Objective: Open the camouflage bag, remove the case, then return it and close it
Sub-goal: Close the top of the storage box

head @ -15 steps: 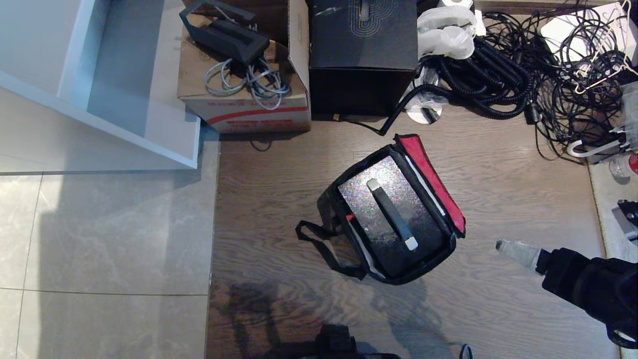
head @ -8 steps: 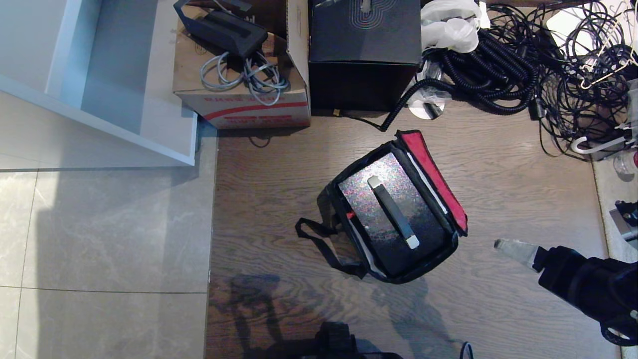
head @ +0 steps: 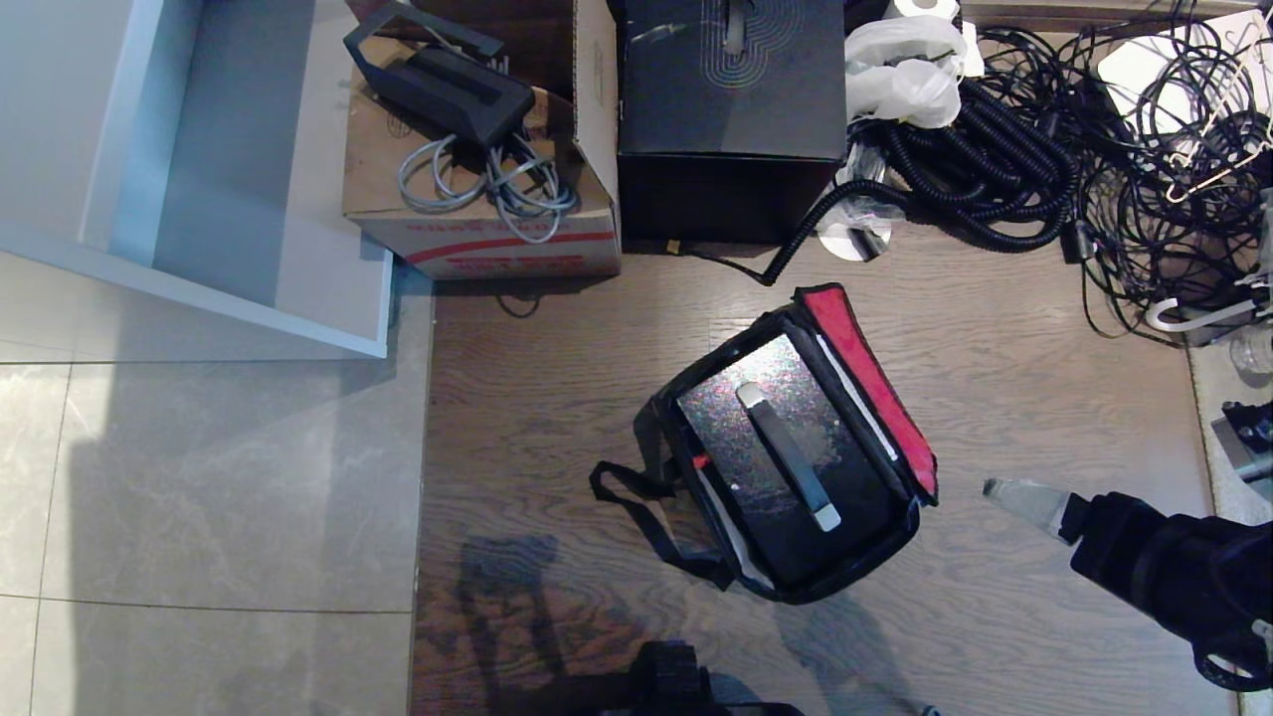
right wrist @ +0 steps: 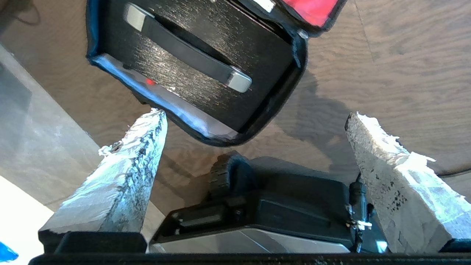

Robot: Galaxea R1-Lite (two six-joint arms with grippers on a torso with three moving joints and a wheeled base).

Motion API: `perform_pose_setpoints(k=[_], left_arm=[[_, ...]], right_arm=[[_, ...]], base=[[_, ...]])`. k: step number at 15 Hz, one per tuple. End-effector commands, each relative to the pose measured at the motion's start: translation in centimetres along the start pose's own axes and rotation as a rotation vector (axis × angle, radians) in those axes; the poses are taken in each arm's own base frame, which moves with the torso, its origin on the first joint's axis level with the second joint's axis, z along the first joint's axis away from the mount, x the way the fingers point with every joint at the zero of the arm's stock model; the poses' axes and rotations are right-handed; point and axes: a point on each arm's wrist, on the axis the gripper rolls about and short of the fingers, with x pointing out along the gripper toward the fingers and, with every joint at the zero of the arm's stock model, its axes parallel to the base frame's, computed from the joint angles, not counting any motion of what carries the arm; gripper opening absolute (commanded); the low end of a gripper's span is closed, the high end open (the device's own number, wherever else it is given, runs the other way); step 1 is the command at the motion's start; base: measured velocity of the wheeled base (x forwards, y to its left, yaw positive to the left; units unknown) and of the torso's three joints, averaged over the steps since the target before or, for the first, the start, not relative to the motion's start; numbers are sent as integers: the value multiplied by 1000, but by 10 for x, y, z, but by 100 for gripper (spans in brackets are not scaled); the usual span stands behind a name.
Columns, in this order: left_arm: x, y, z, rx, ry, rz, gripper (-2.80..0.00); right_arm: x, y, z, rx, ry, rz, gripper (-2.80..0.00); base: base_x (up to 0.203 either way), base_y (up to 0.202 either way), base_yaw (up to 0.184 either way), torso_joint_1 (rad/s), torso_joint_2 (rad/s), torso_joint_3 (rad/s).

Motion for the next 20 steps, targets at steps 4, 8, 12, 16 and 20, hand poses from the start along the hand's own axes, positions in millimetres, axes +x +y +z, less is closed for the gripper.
perform_pose_setpoints(k=[4, 8, 12, 16, 20], left_arm=[[0, 0, 0, 0, -1, 1, -280], [0, 0, 0, -1, -1, 1, -280], [0, 0, 0, -1, -1, 0, -280], [0, 0, 0, -1, -1, 0, -280], [0, 0, 0, 1, -1, 1, -280]], right_arm=[[13, -4, -6, 6, 30, -63, 0], [46, -17, -3, 36, 32, -232, 0], [101, -44, 7, 129, -6, -399, 0], [168, -81, 25, 377, -27, -483, 0], [229, -117, 37, 536, 47, -416, 0]], base=[[0, 0, 0, 0, 0, 0], [0, 0, 0, 0, 0, 0], [0, 0, 0, 0, 0, 0], [0, 0, 0, 0, 0, 0], [0, 0, 0, 0, 0, 0]])
